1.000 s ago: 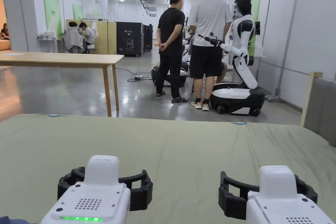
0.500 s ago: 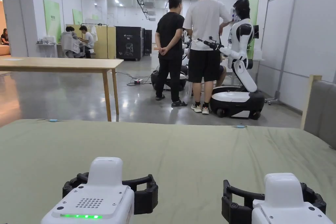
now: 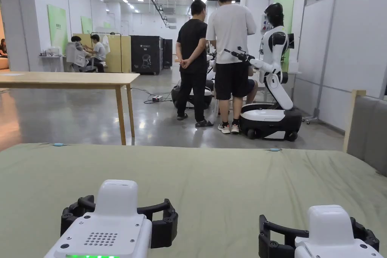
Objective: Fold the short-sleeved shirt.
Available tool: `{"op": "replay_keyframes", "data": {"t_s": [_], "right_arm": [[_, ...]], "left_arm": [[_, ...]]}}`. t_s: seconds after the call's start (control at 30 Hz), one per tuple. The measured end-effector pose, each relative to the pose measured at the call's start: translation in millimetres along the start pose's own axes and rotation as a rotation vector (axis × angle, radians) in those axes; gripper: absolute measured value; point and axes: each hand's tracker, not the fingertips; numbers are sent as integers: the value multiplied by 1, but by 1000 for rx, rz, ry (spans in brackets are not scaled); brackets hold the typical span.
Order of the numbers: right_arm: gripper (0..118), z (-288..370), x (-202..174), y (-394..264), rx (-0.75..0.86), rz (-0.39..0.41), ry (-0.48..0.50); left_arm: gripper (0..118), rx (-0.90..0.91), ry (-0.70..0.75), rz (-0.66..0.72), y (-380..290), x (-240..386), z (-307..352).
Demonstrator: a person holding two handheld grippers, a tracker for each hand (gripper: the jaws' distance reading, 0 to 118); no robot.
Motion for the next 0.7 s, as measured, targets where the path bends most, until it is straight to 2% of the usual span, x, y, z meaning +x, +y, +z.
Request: {"op": "replay_keyframes", "data": {"t_s": [0.13, 0.4, 0.7], "right_arm": [[118, 1, 2, 2, -3, -16, -3], [118, 3, -3, 4, 7, -16, 10], [118, 3, -7, 3, 0, -8, 22]], "left_arm": [[118, -6, 2, 38, 4, -4, 1], [118, -16, -1, 15, -1, -5, -3], [118, -47, 59, -4, -3, -4, -9]]}}
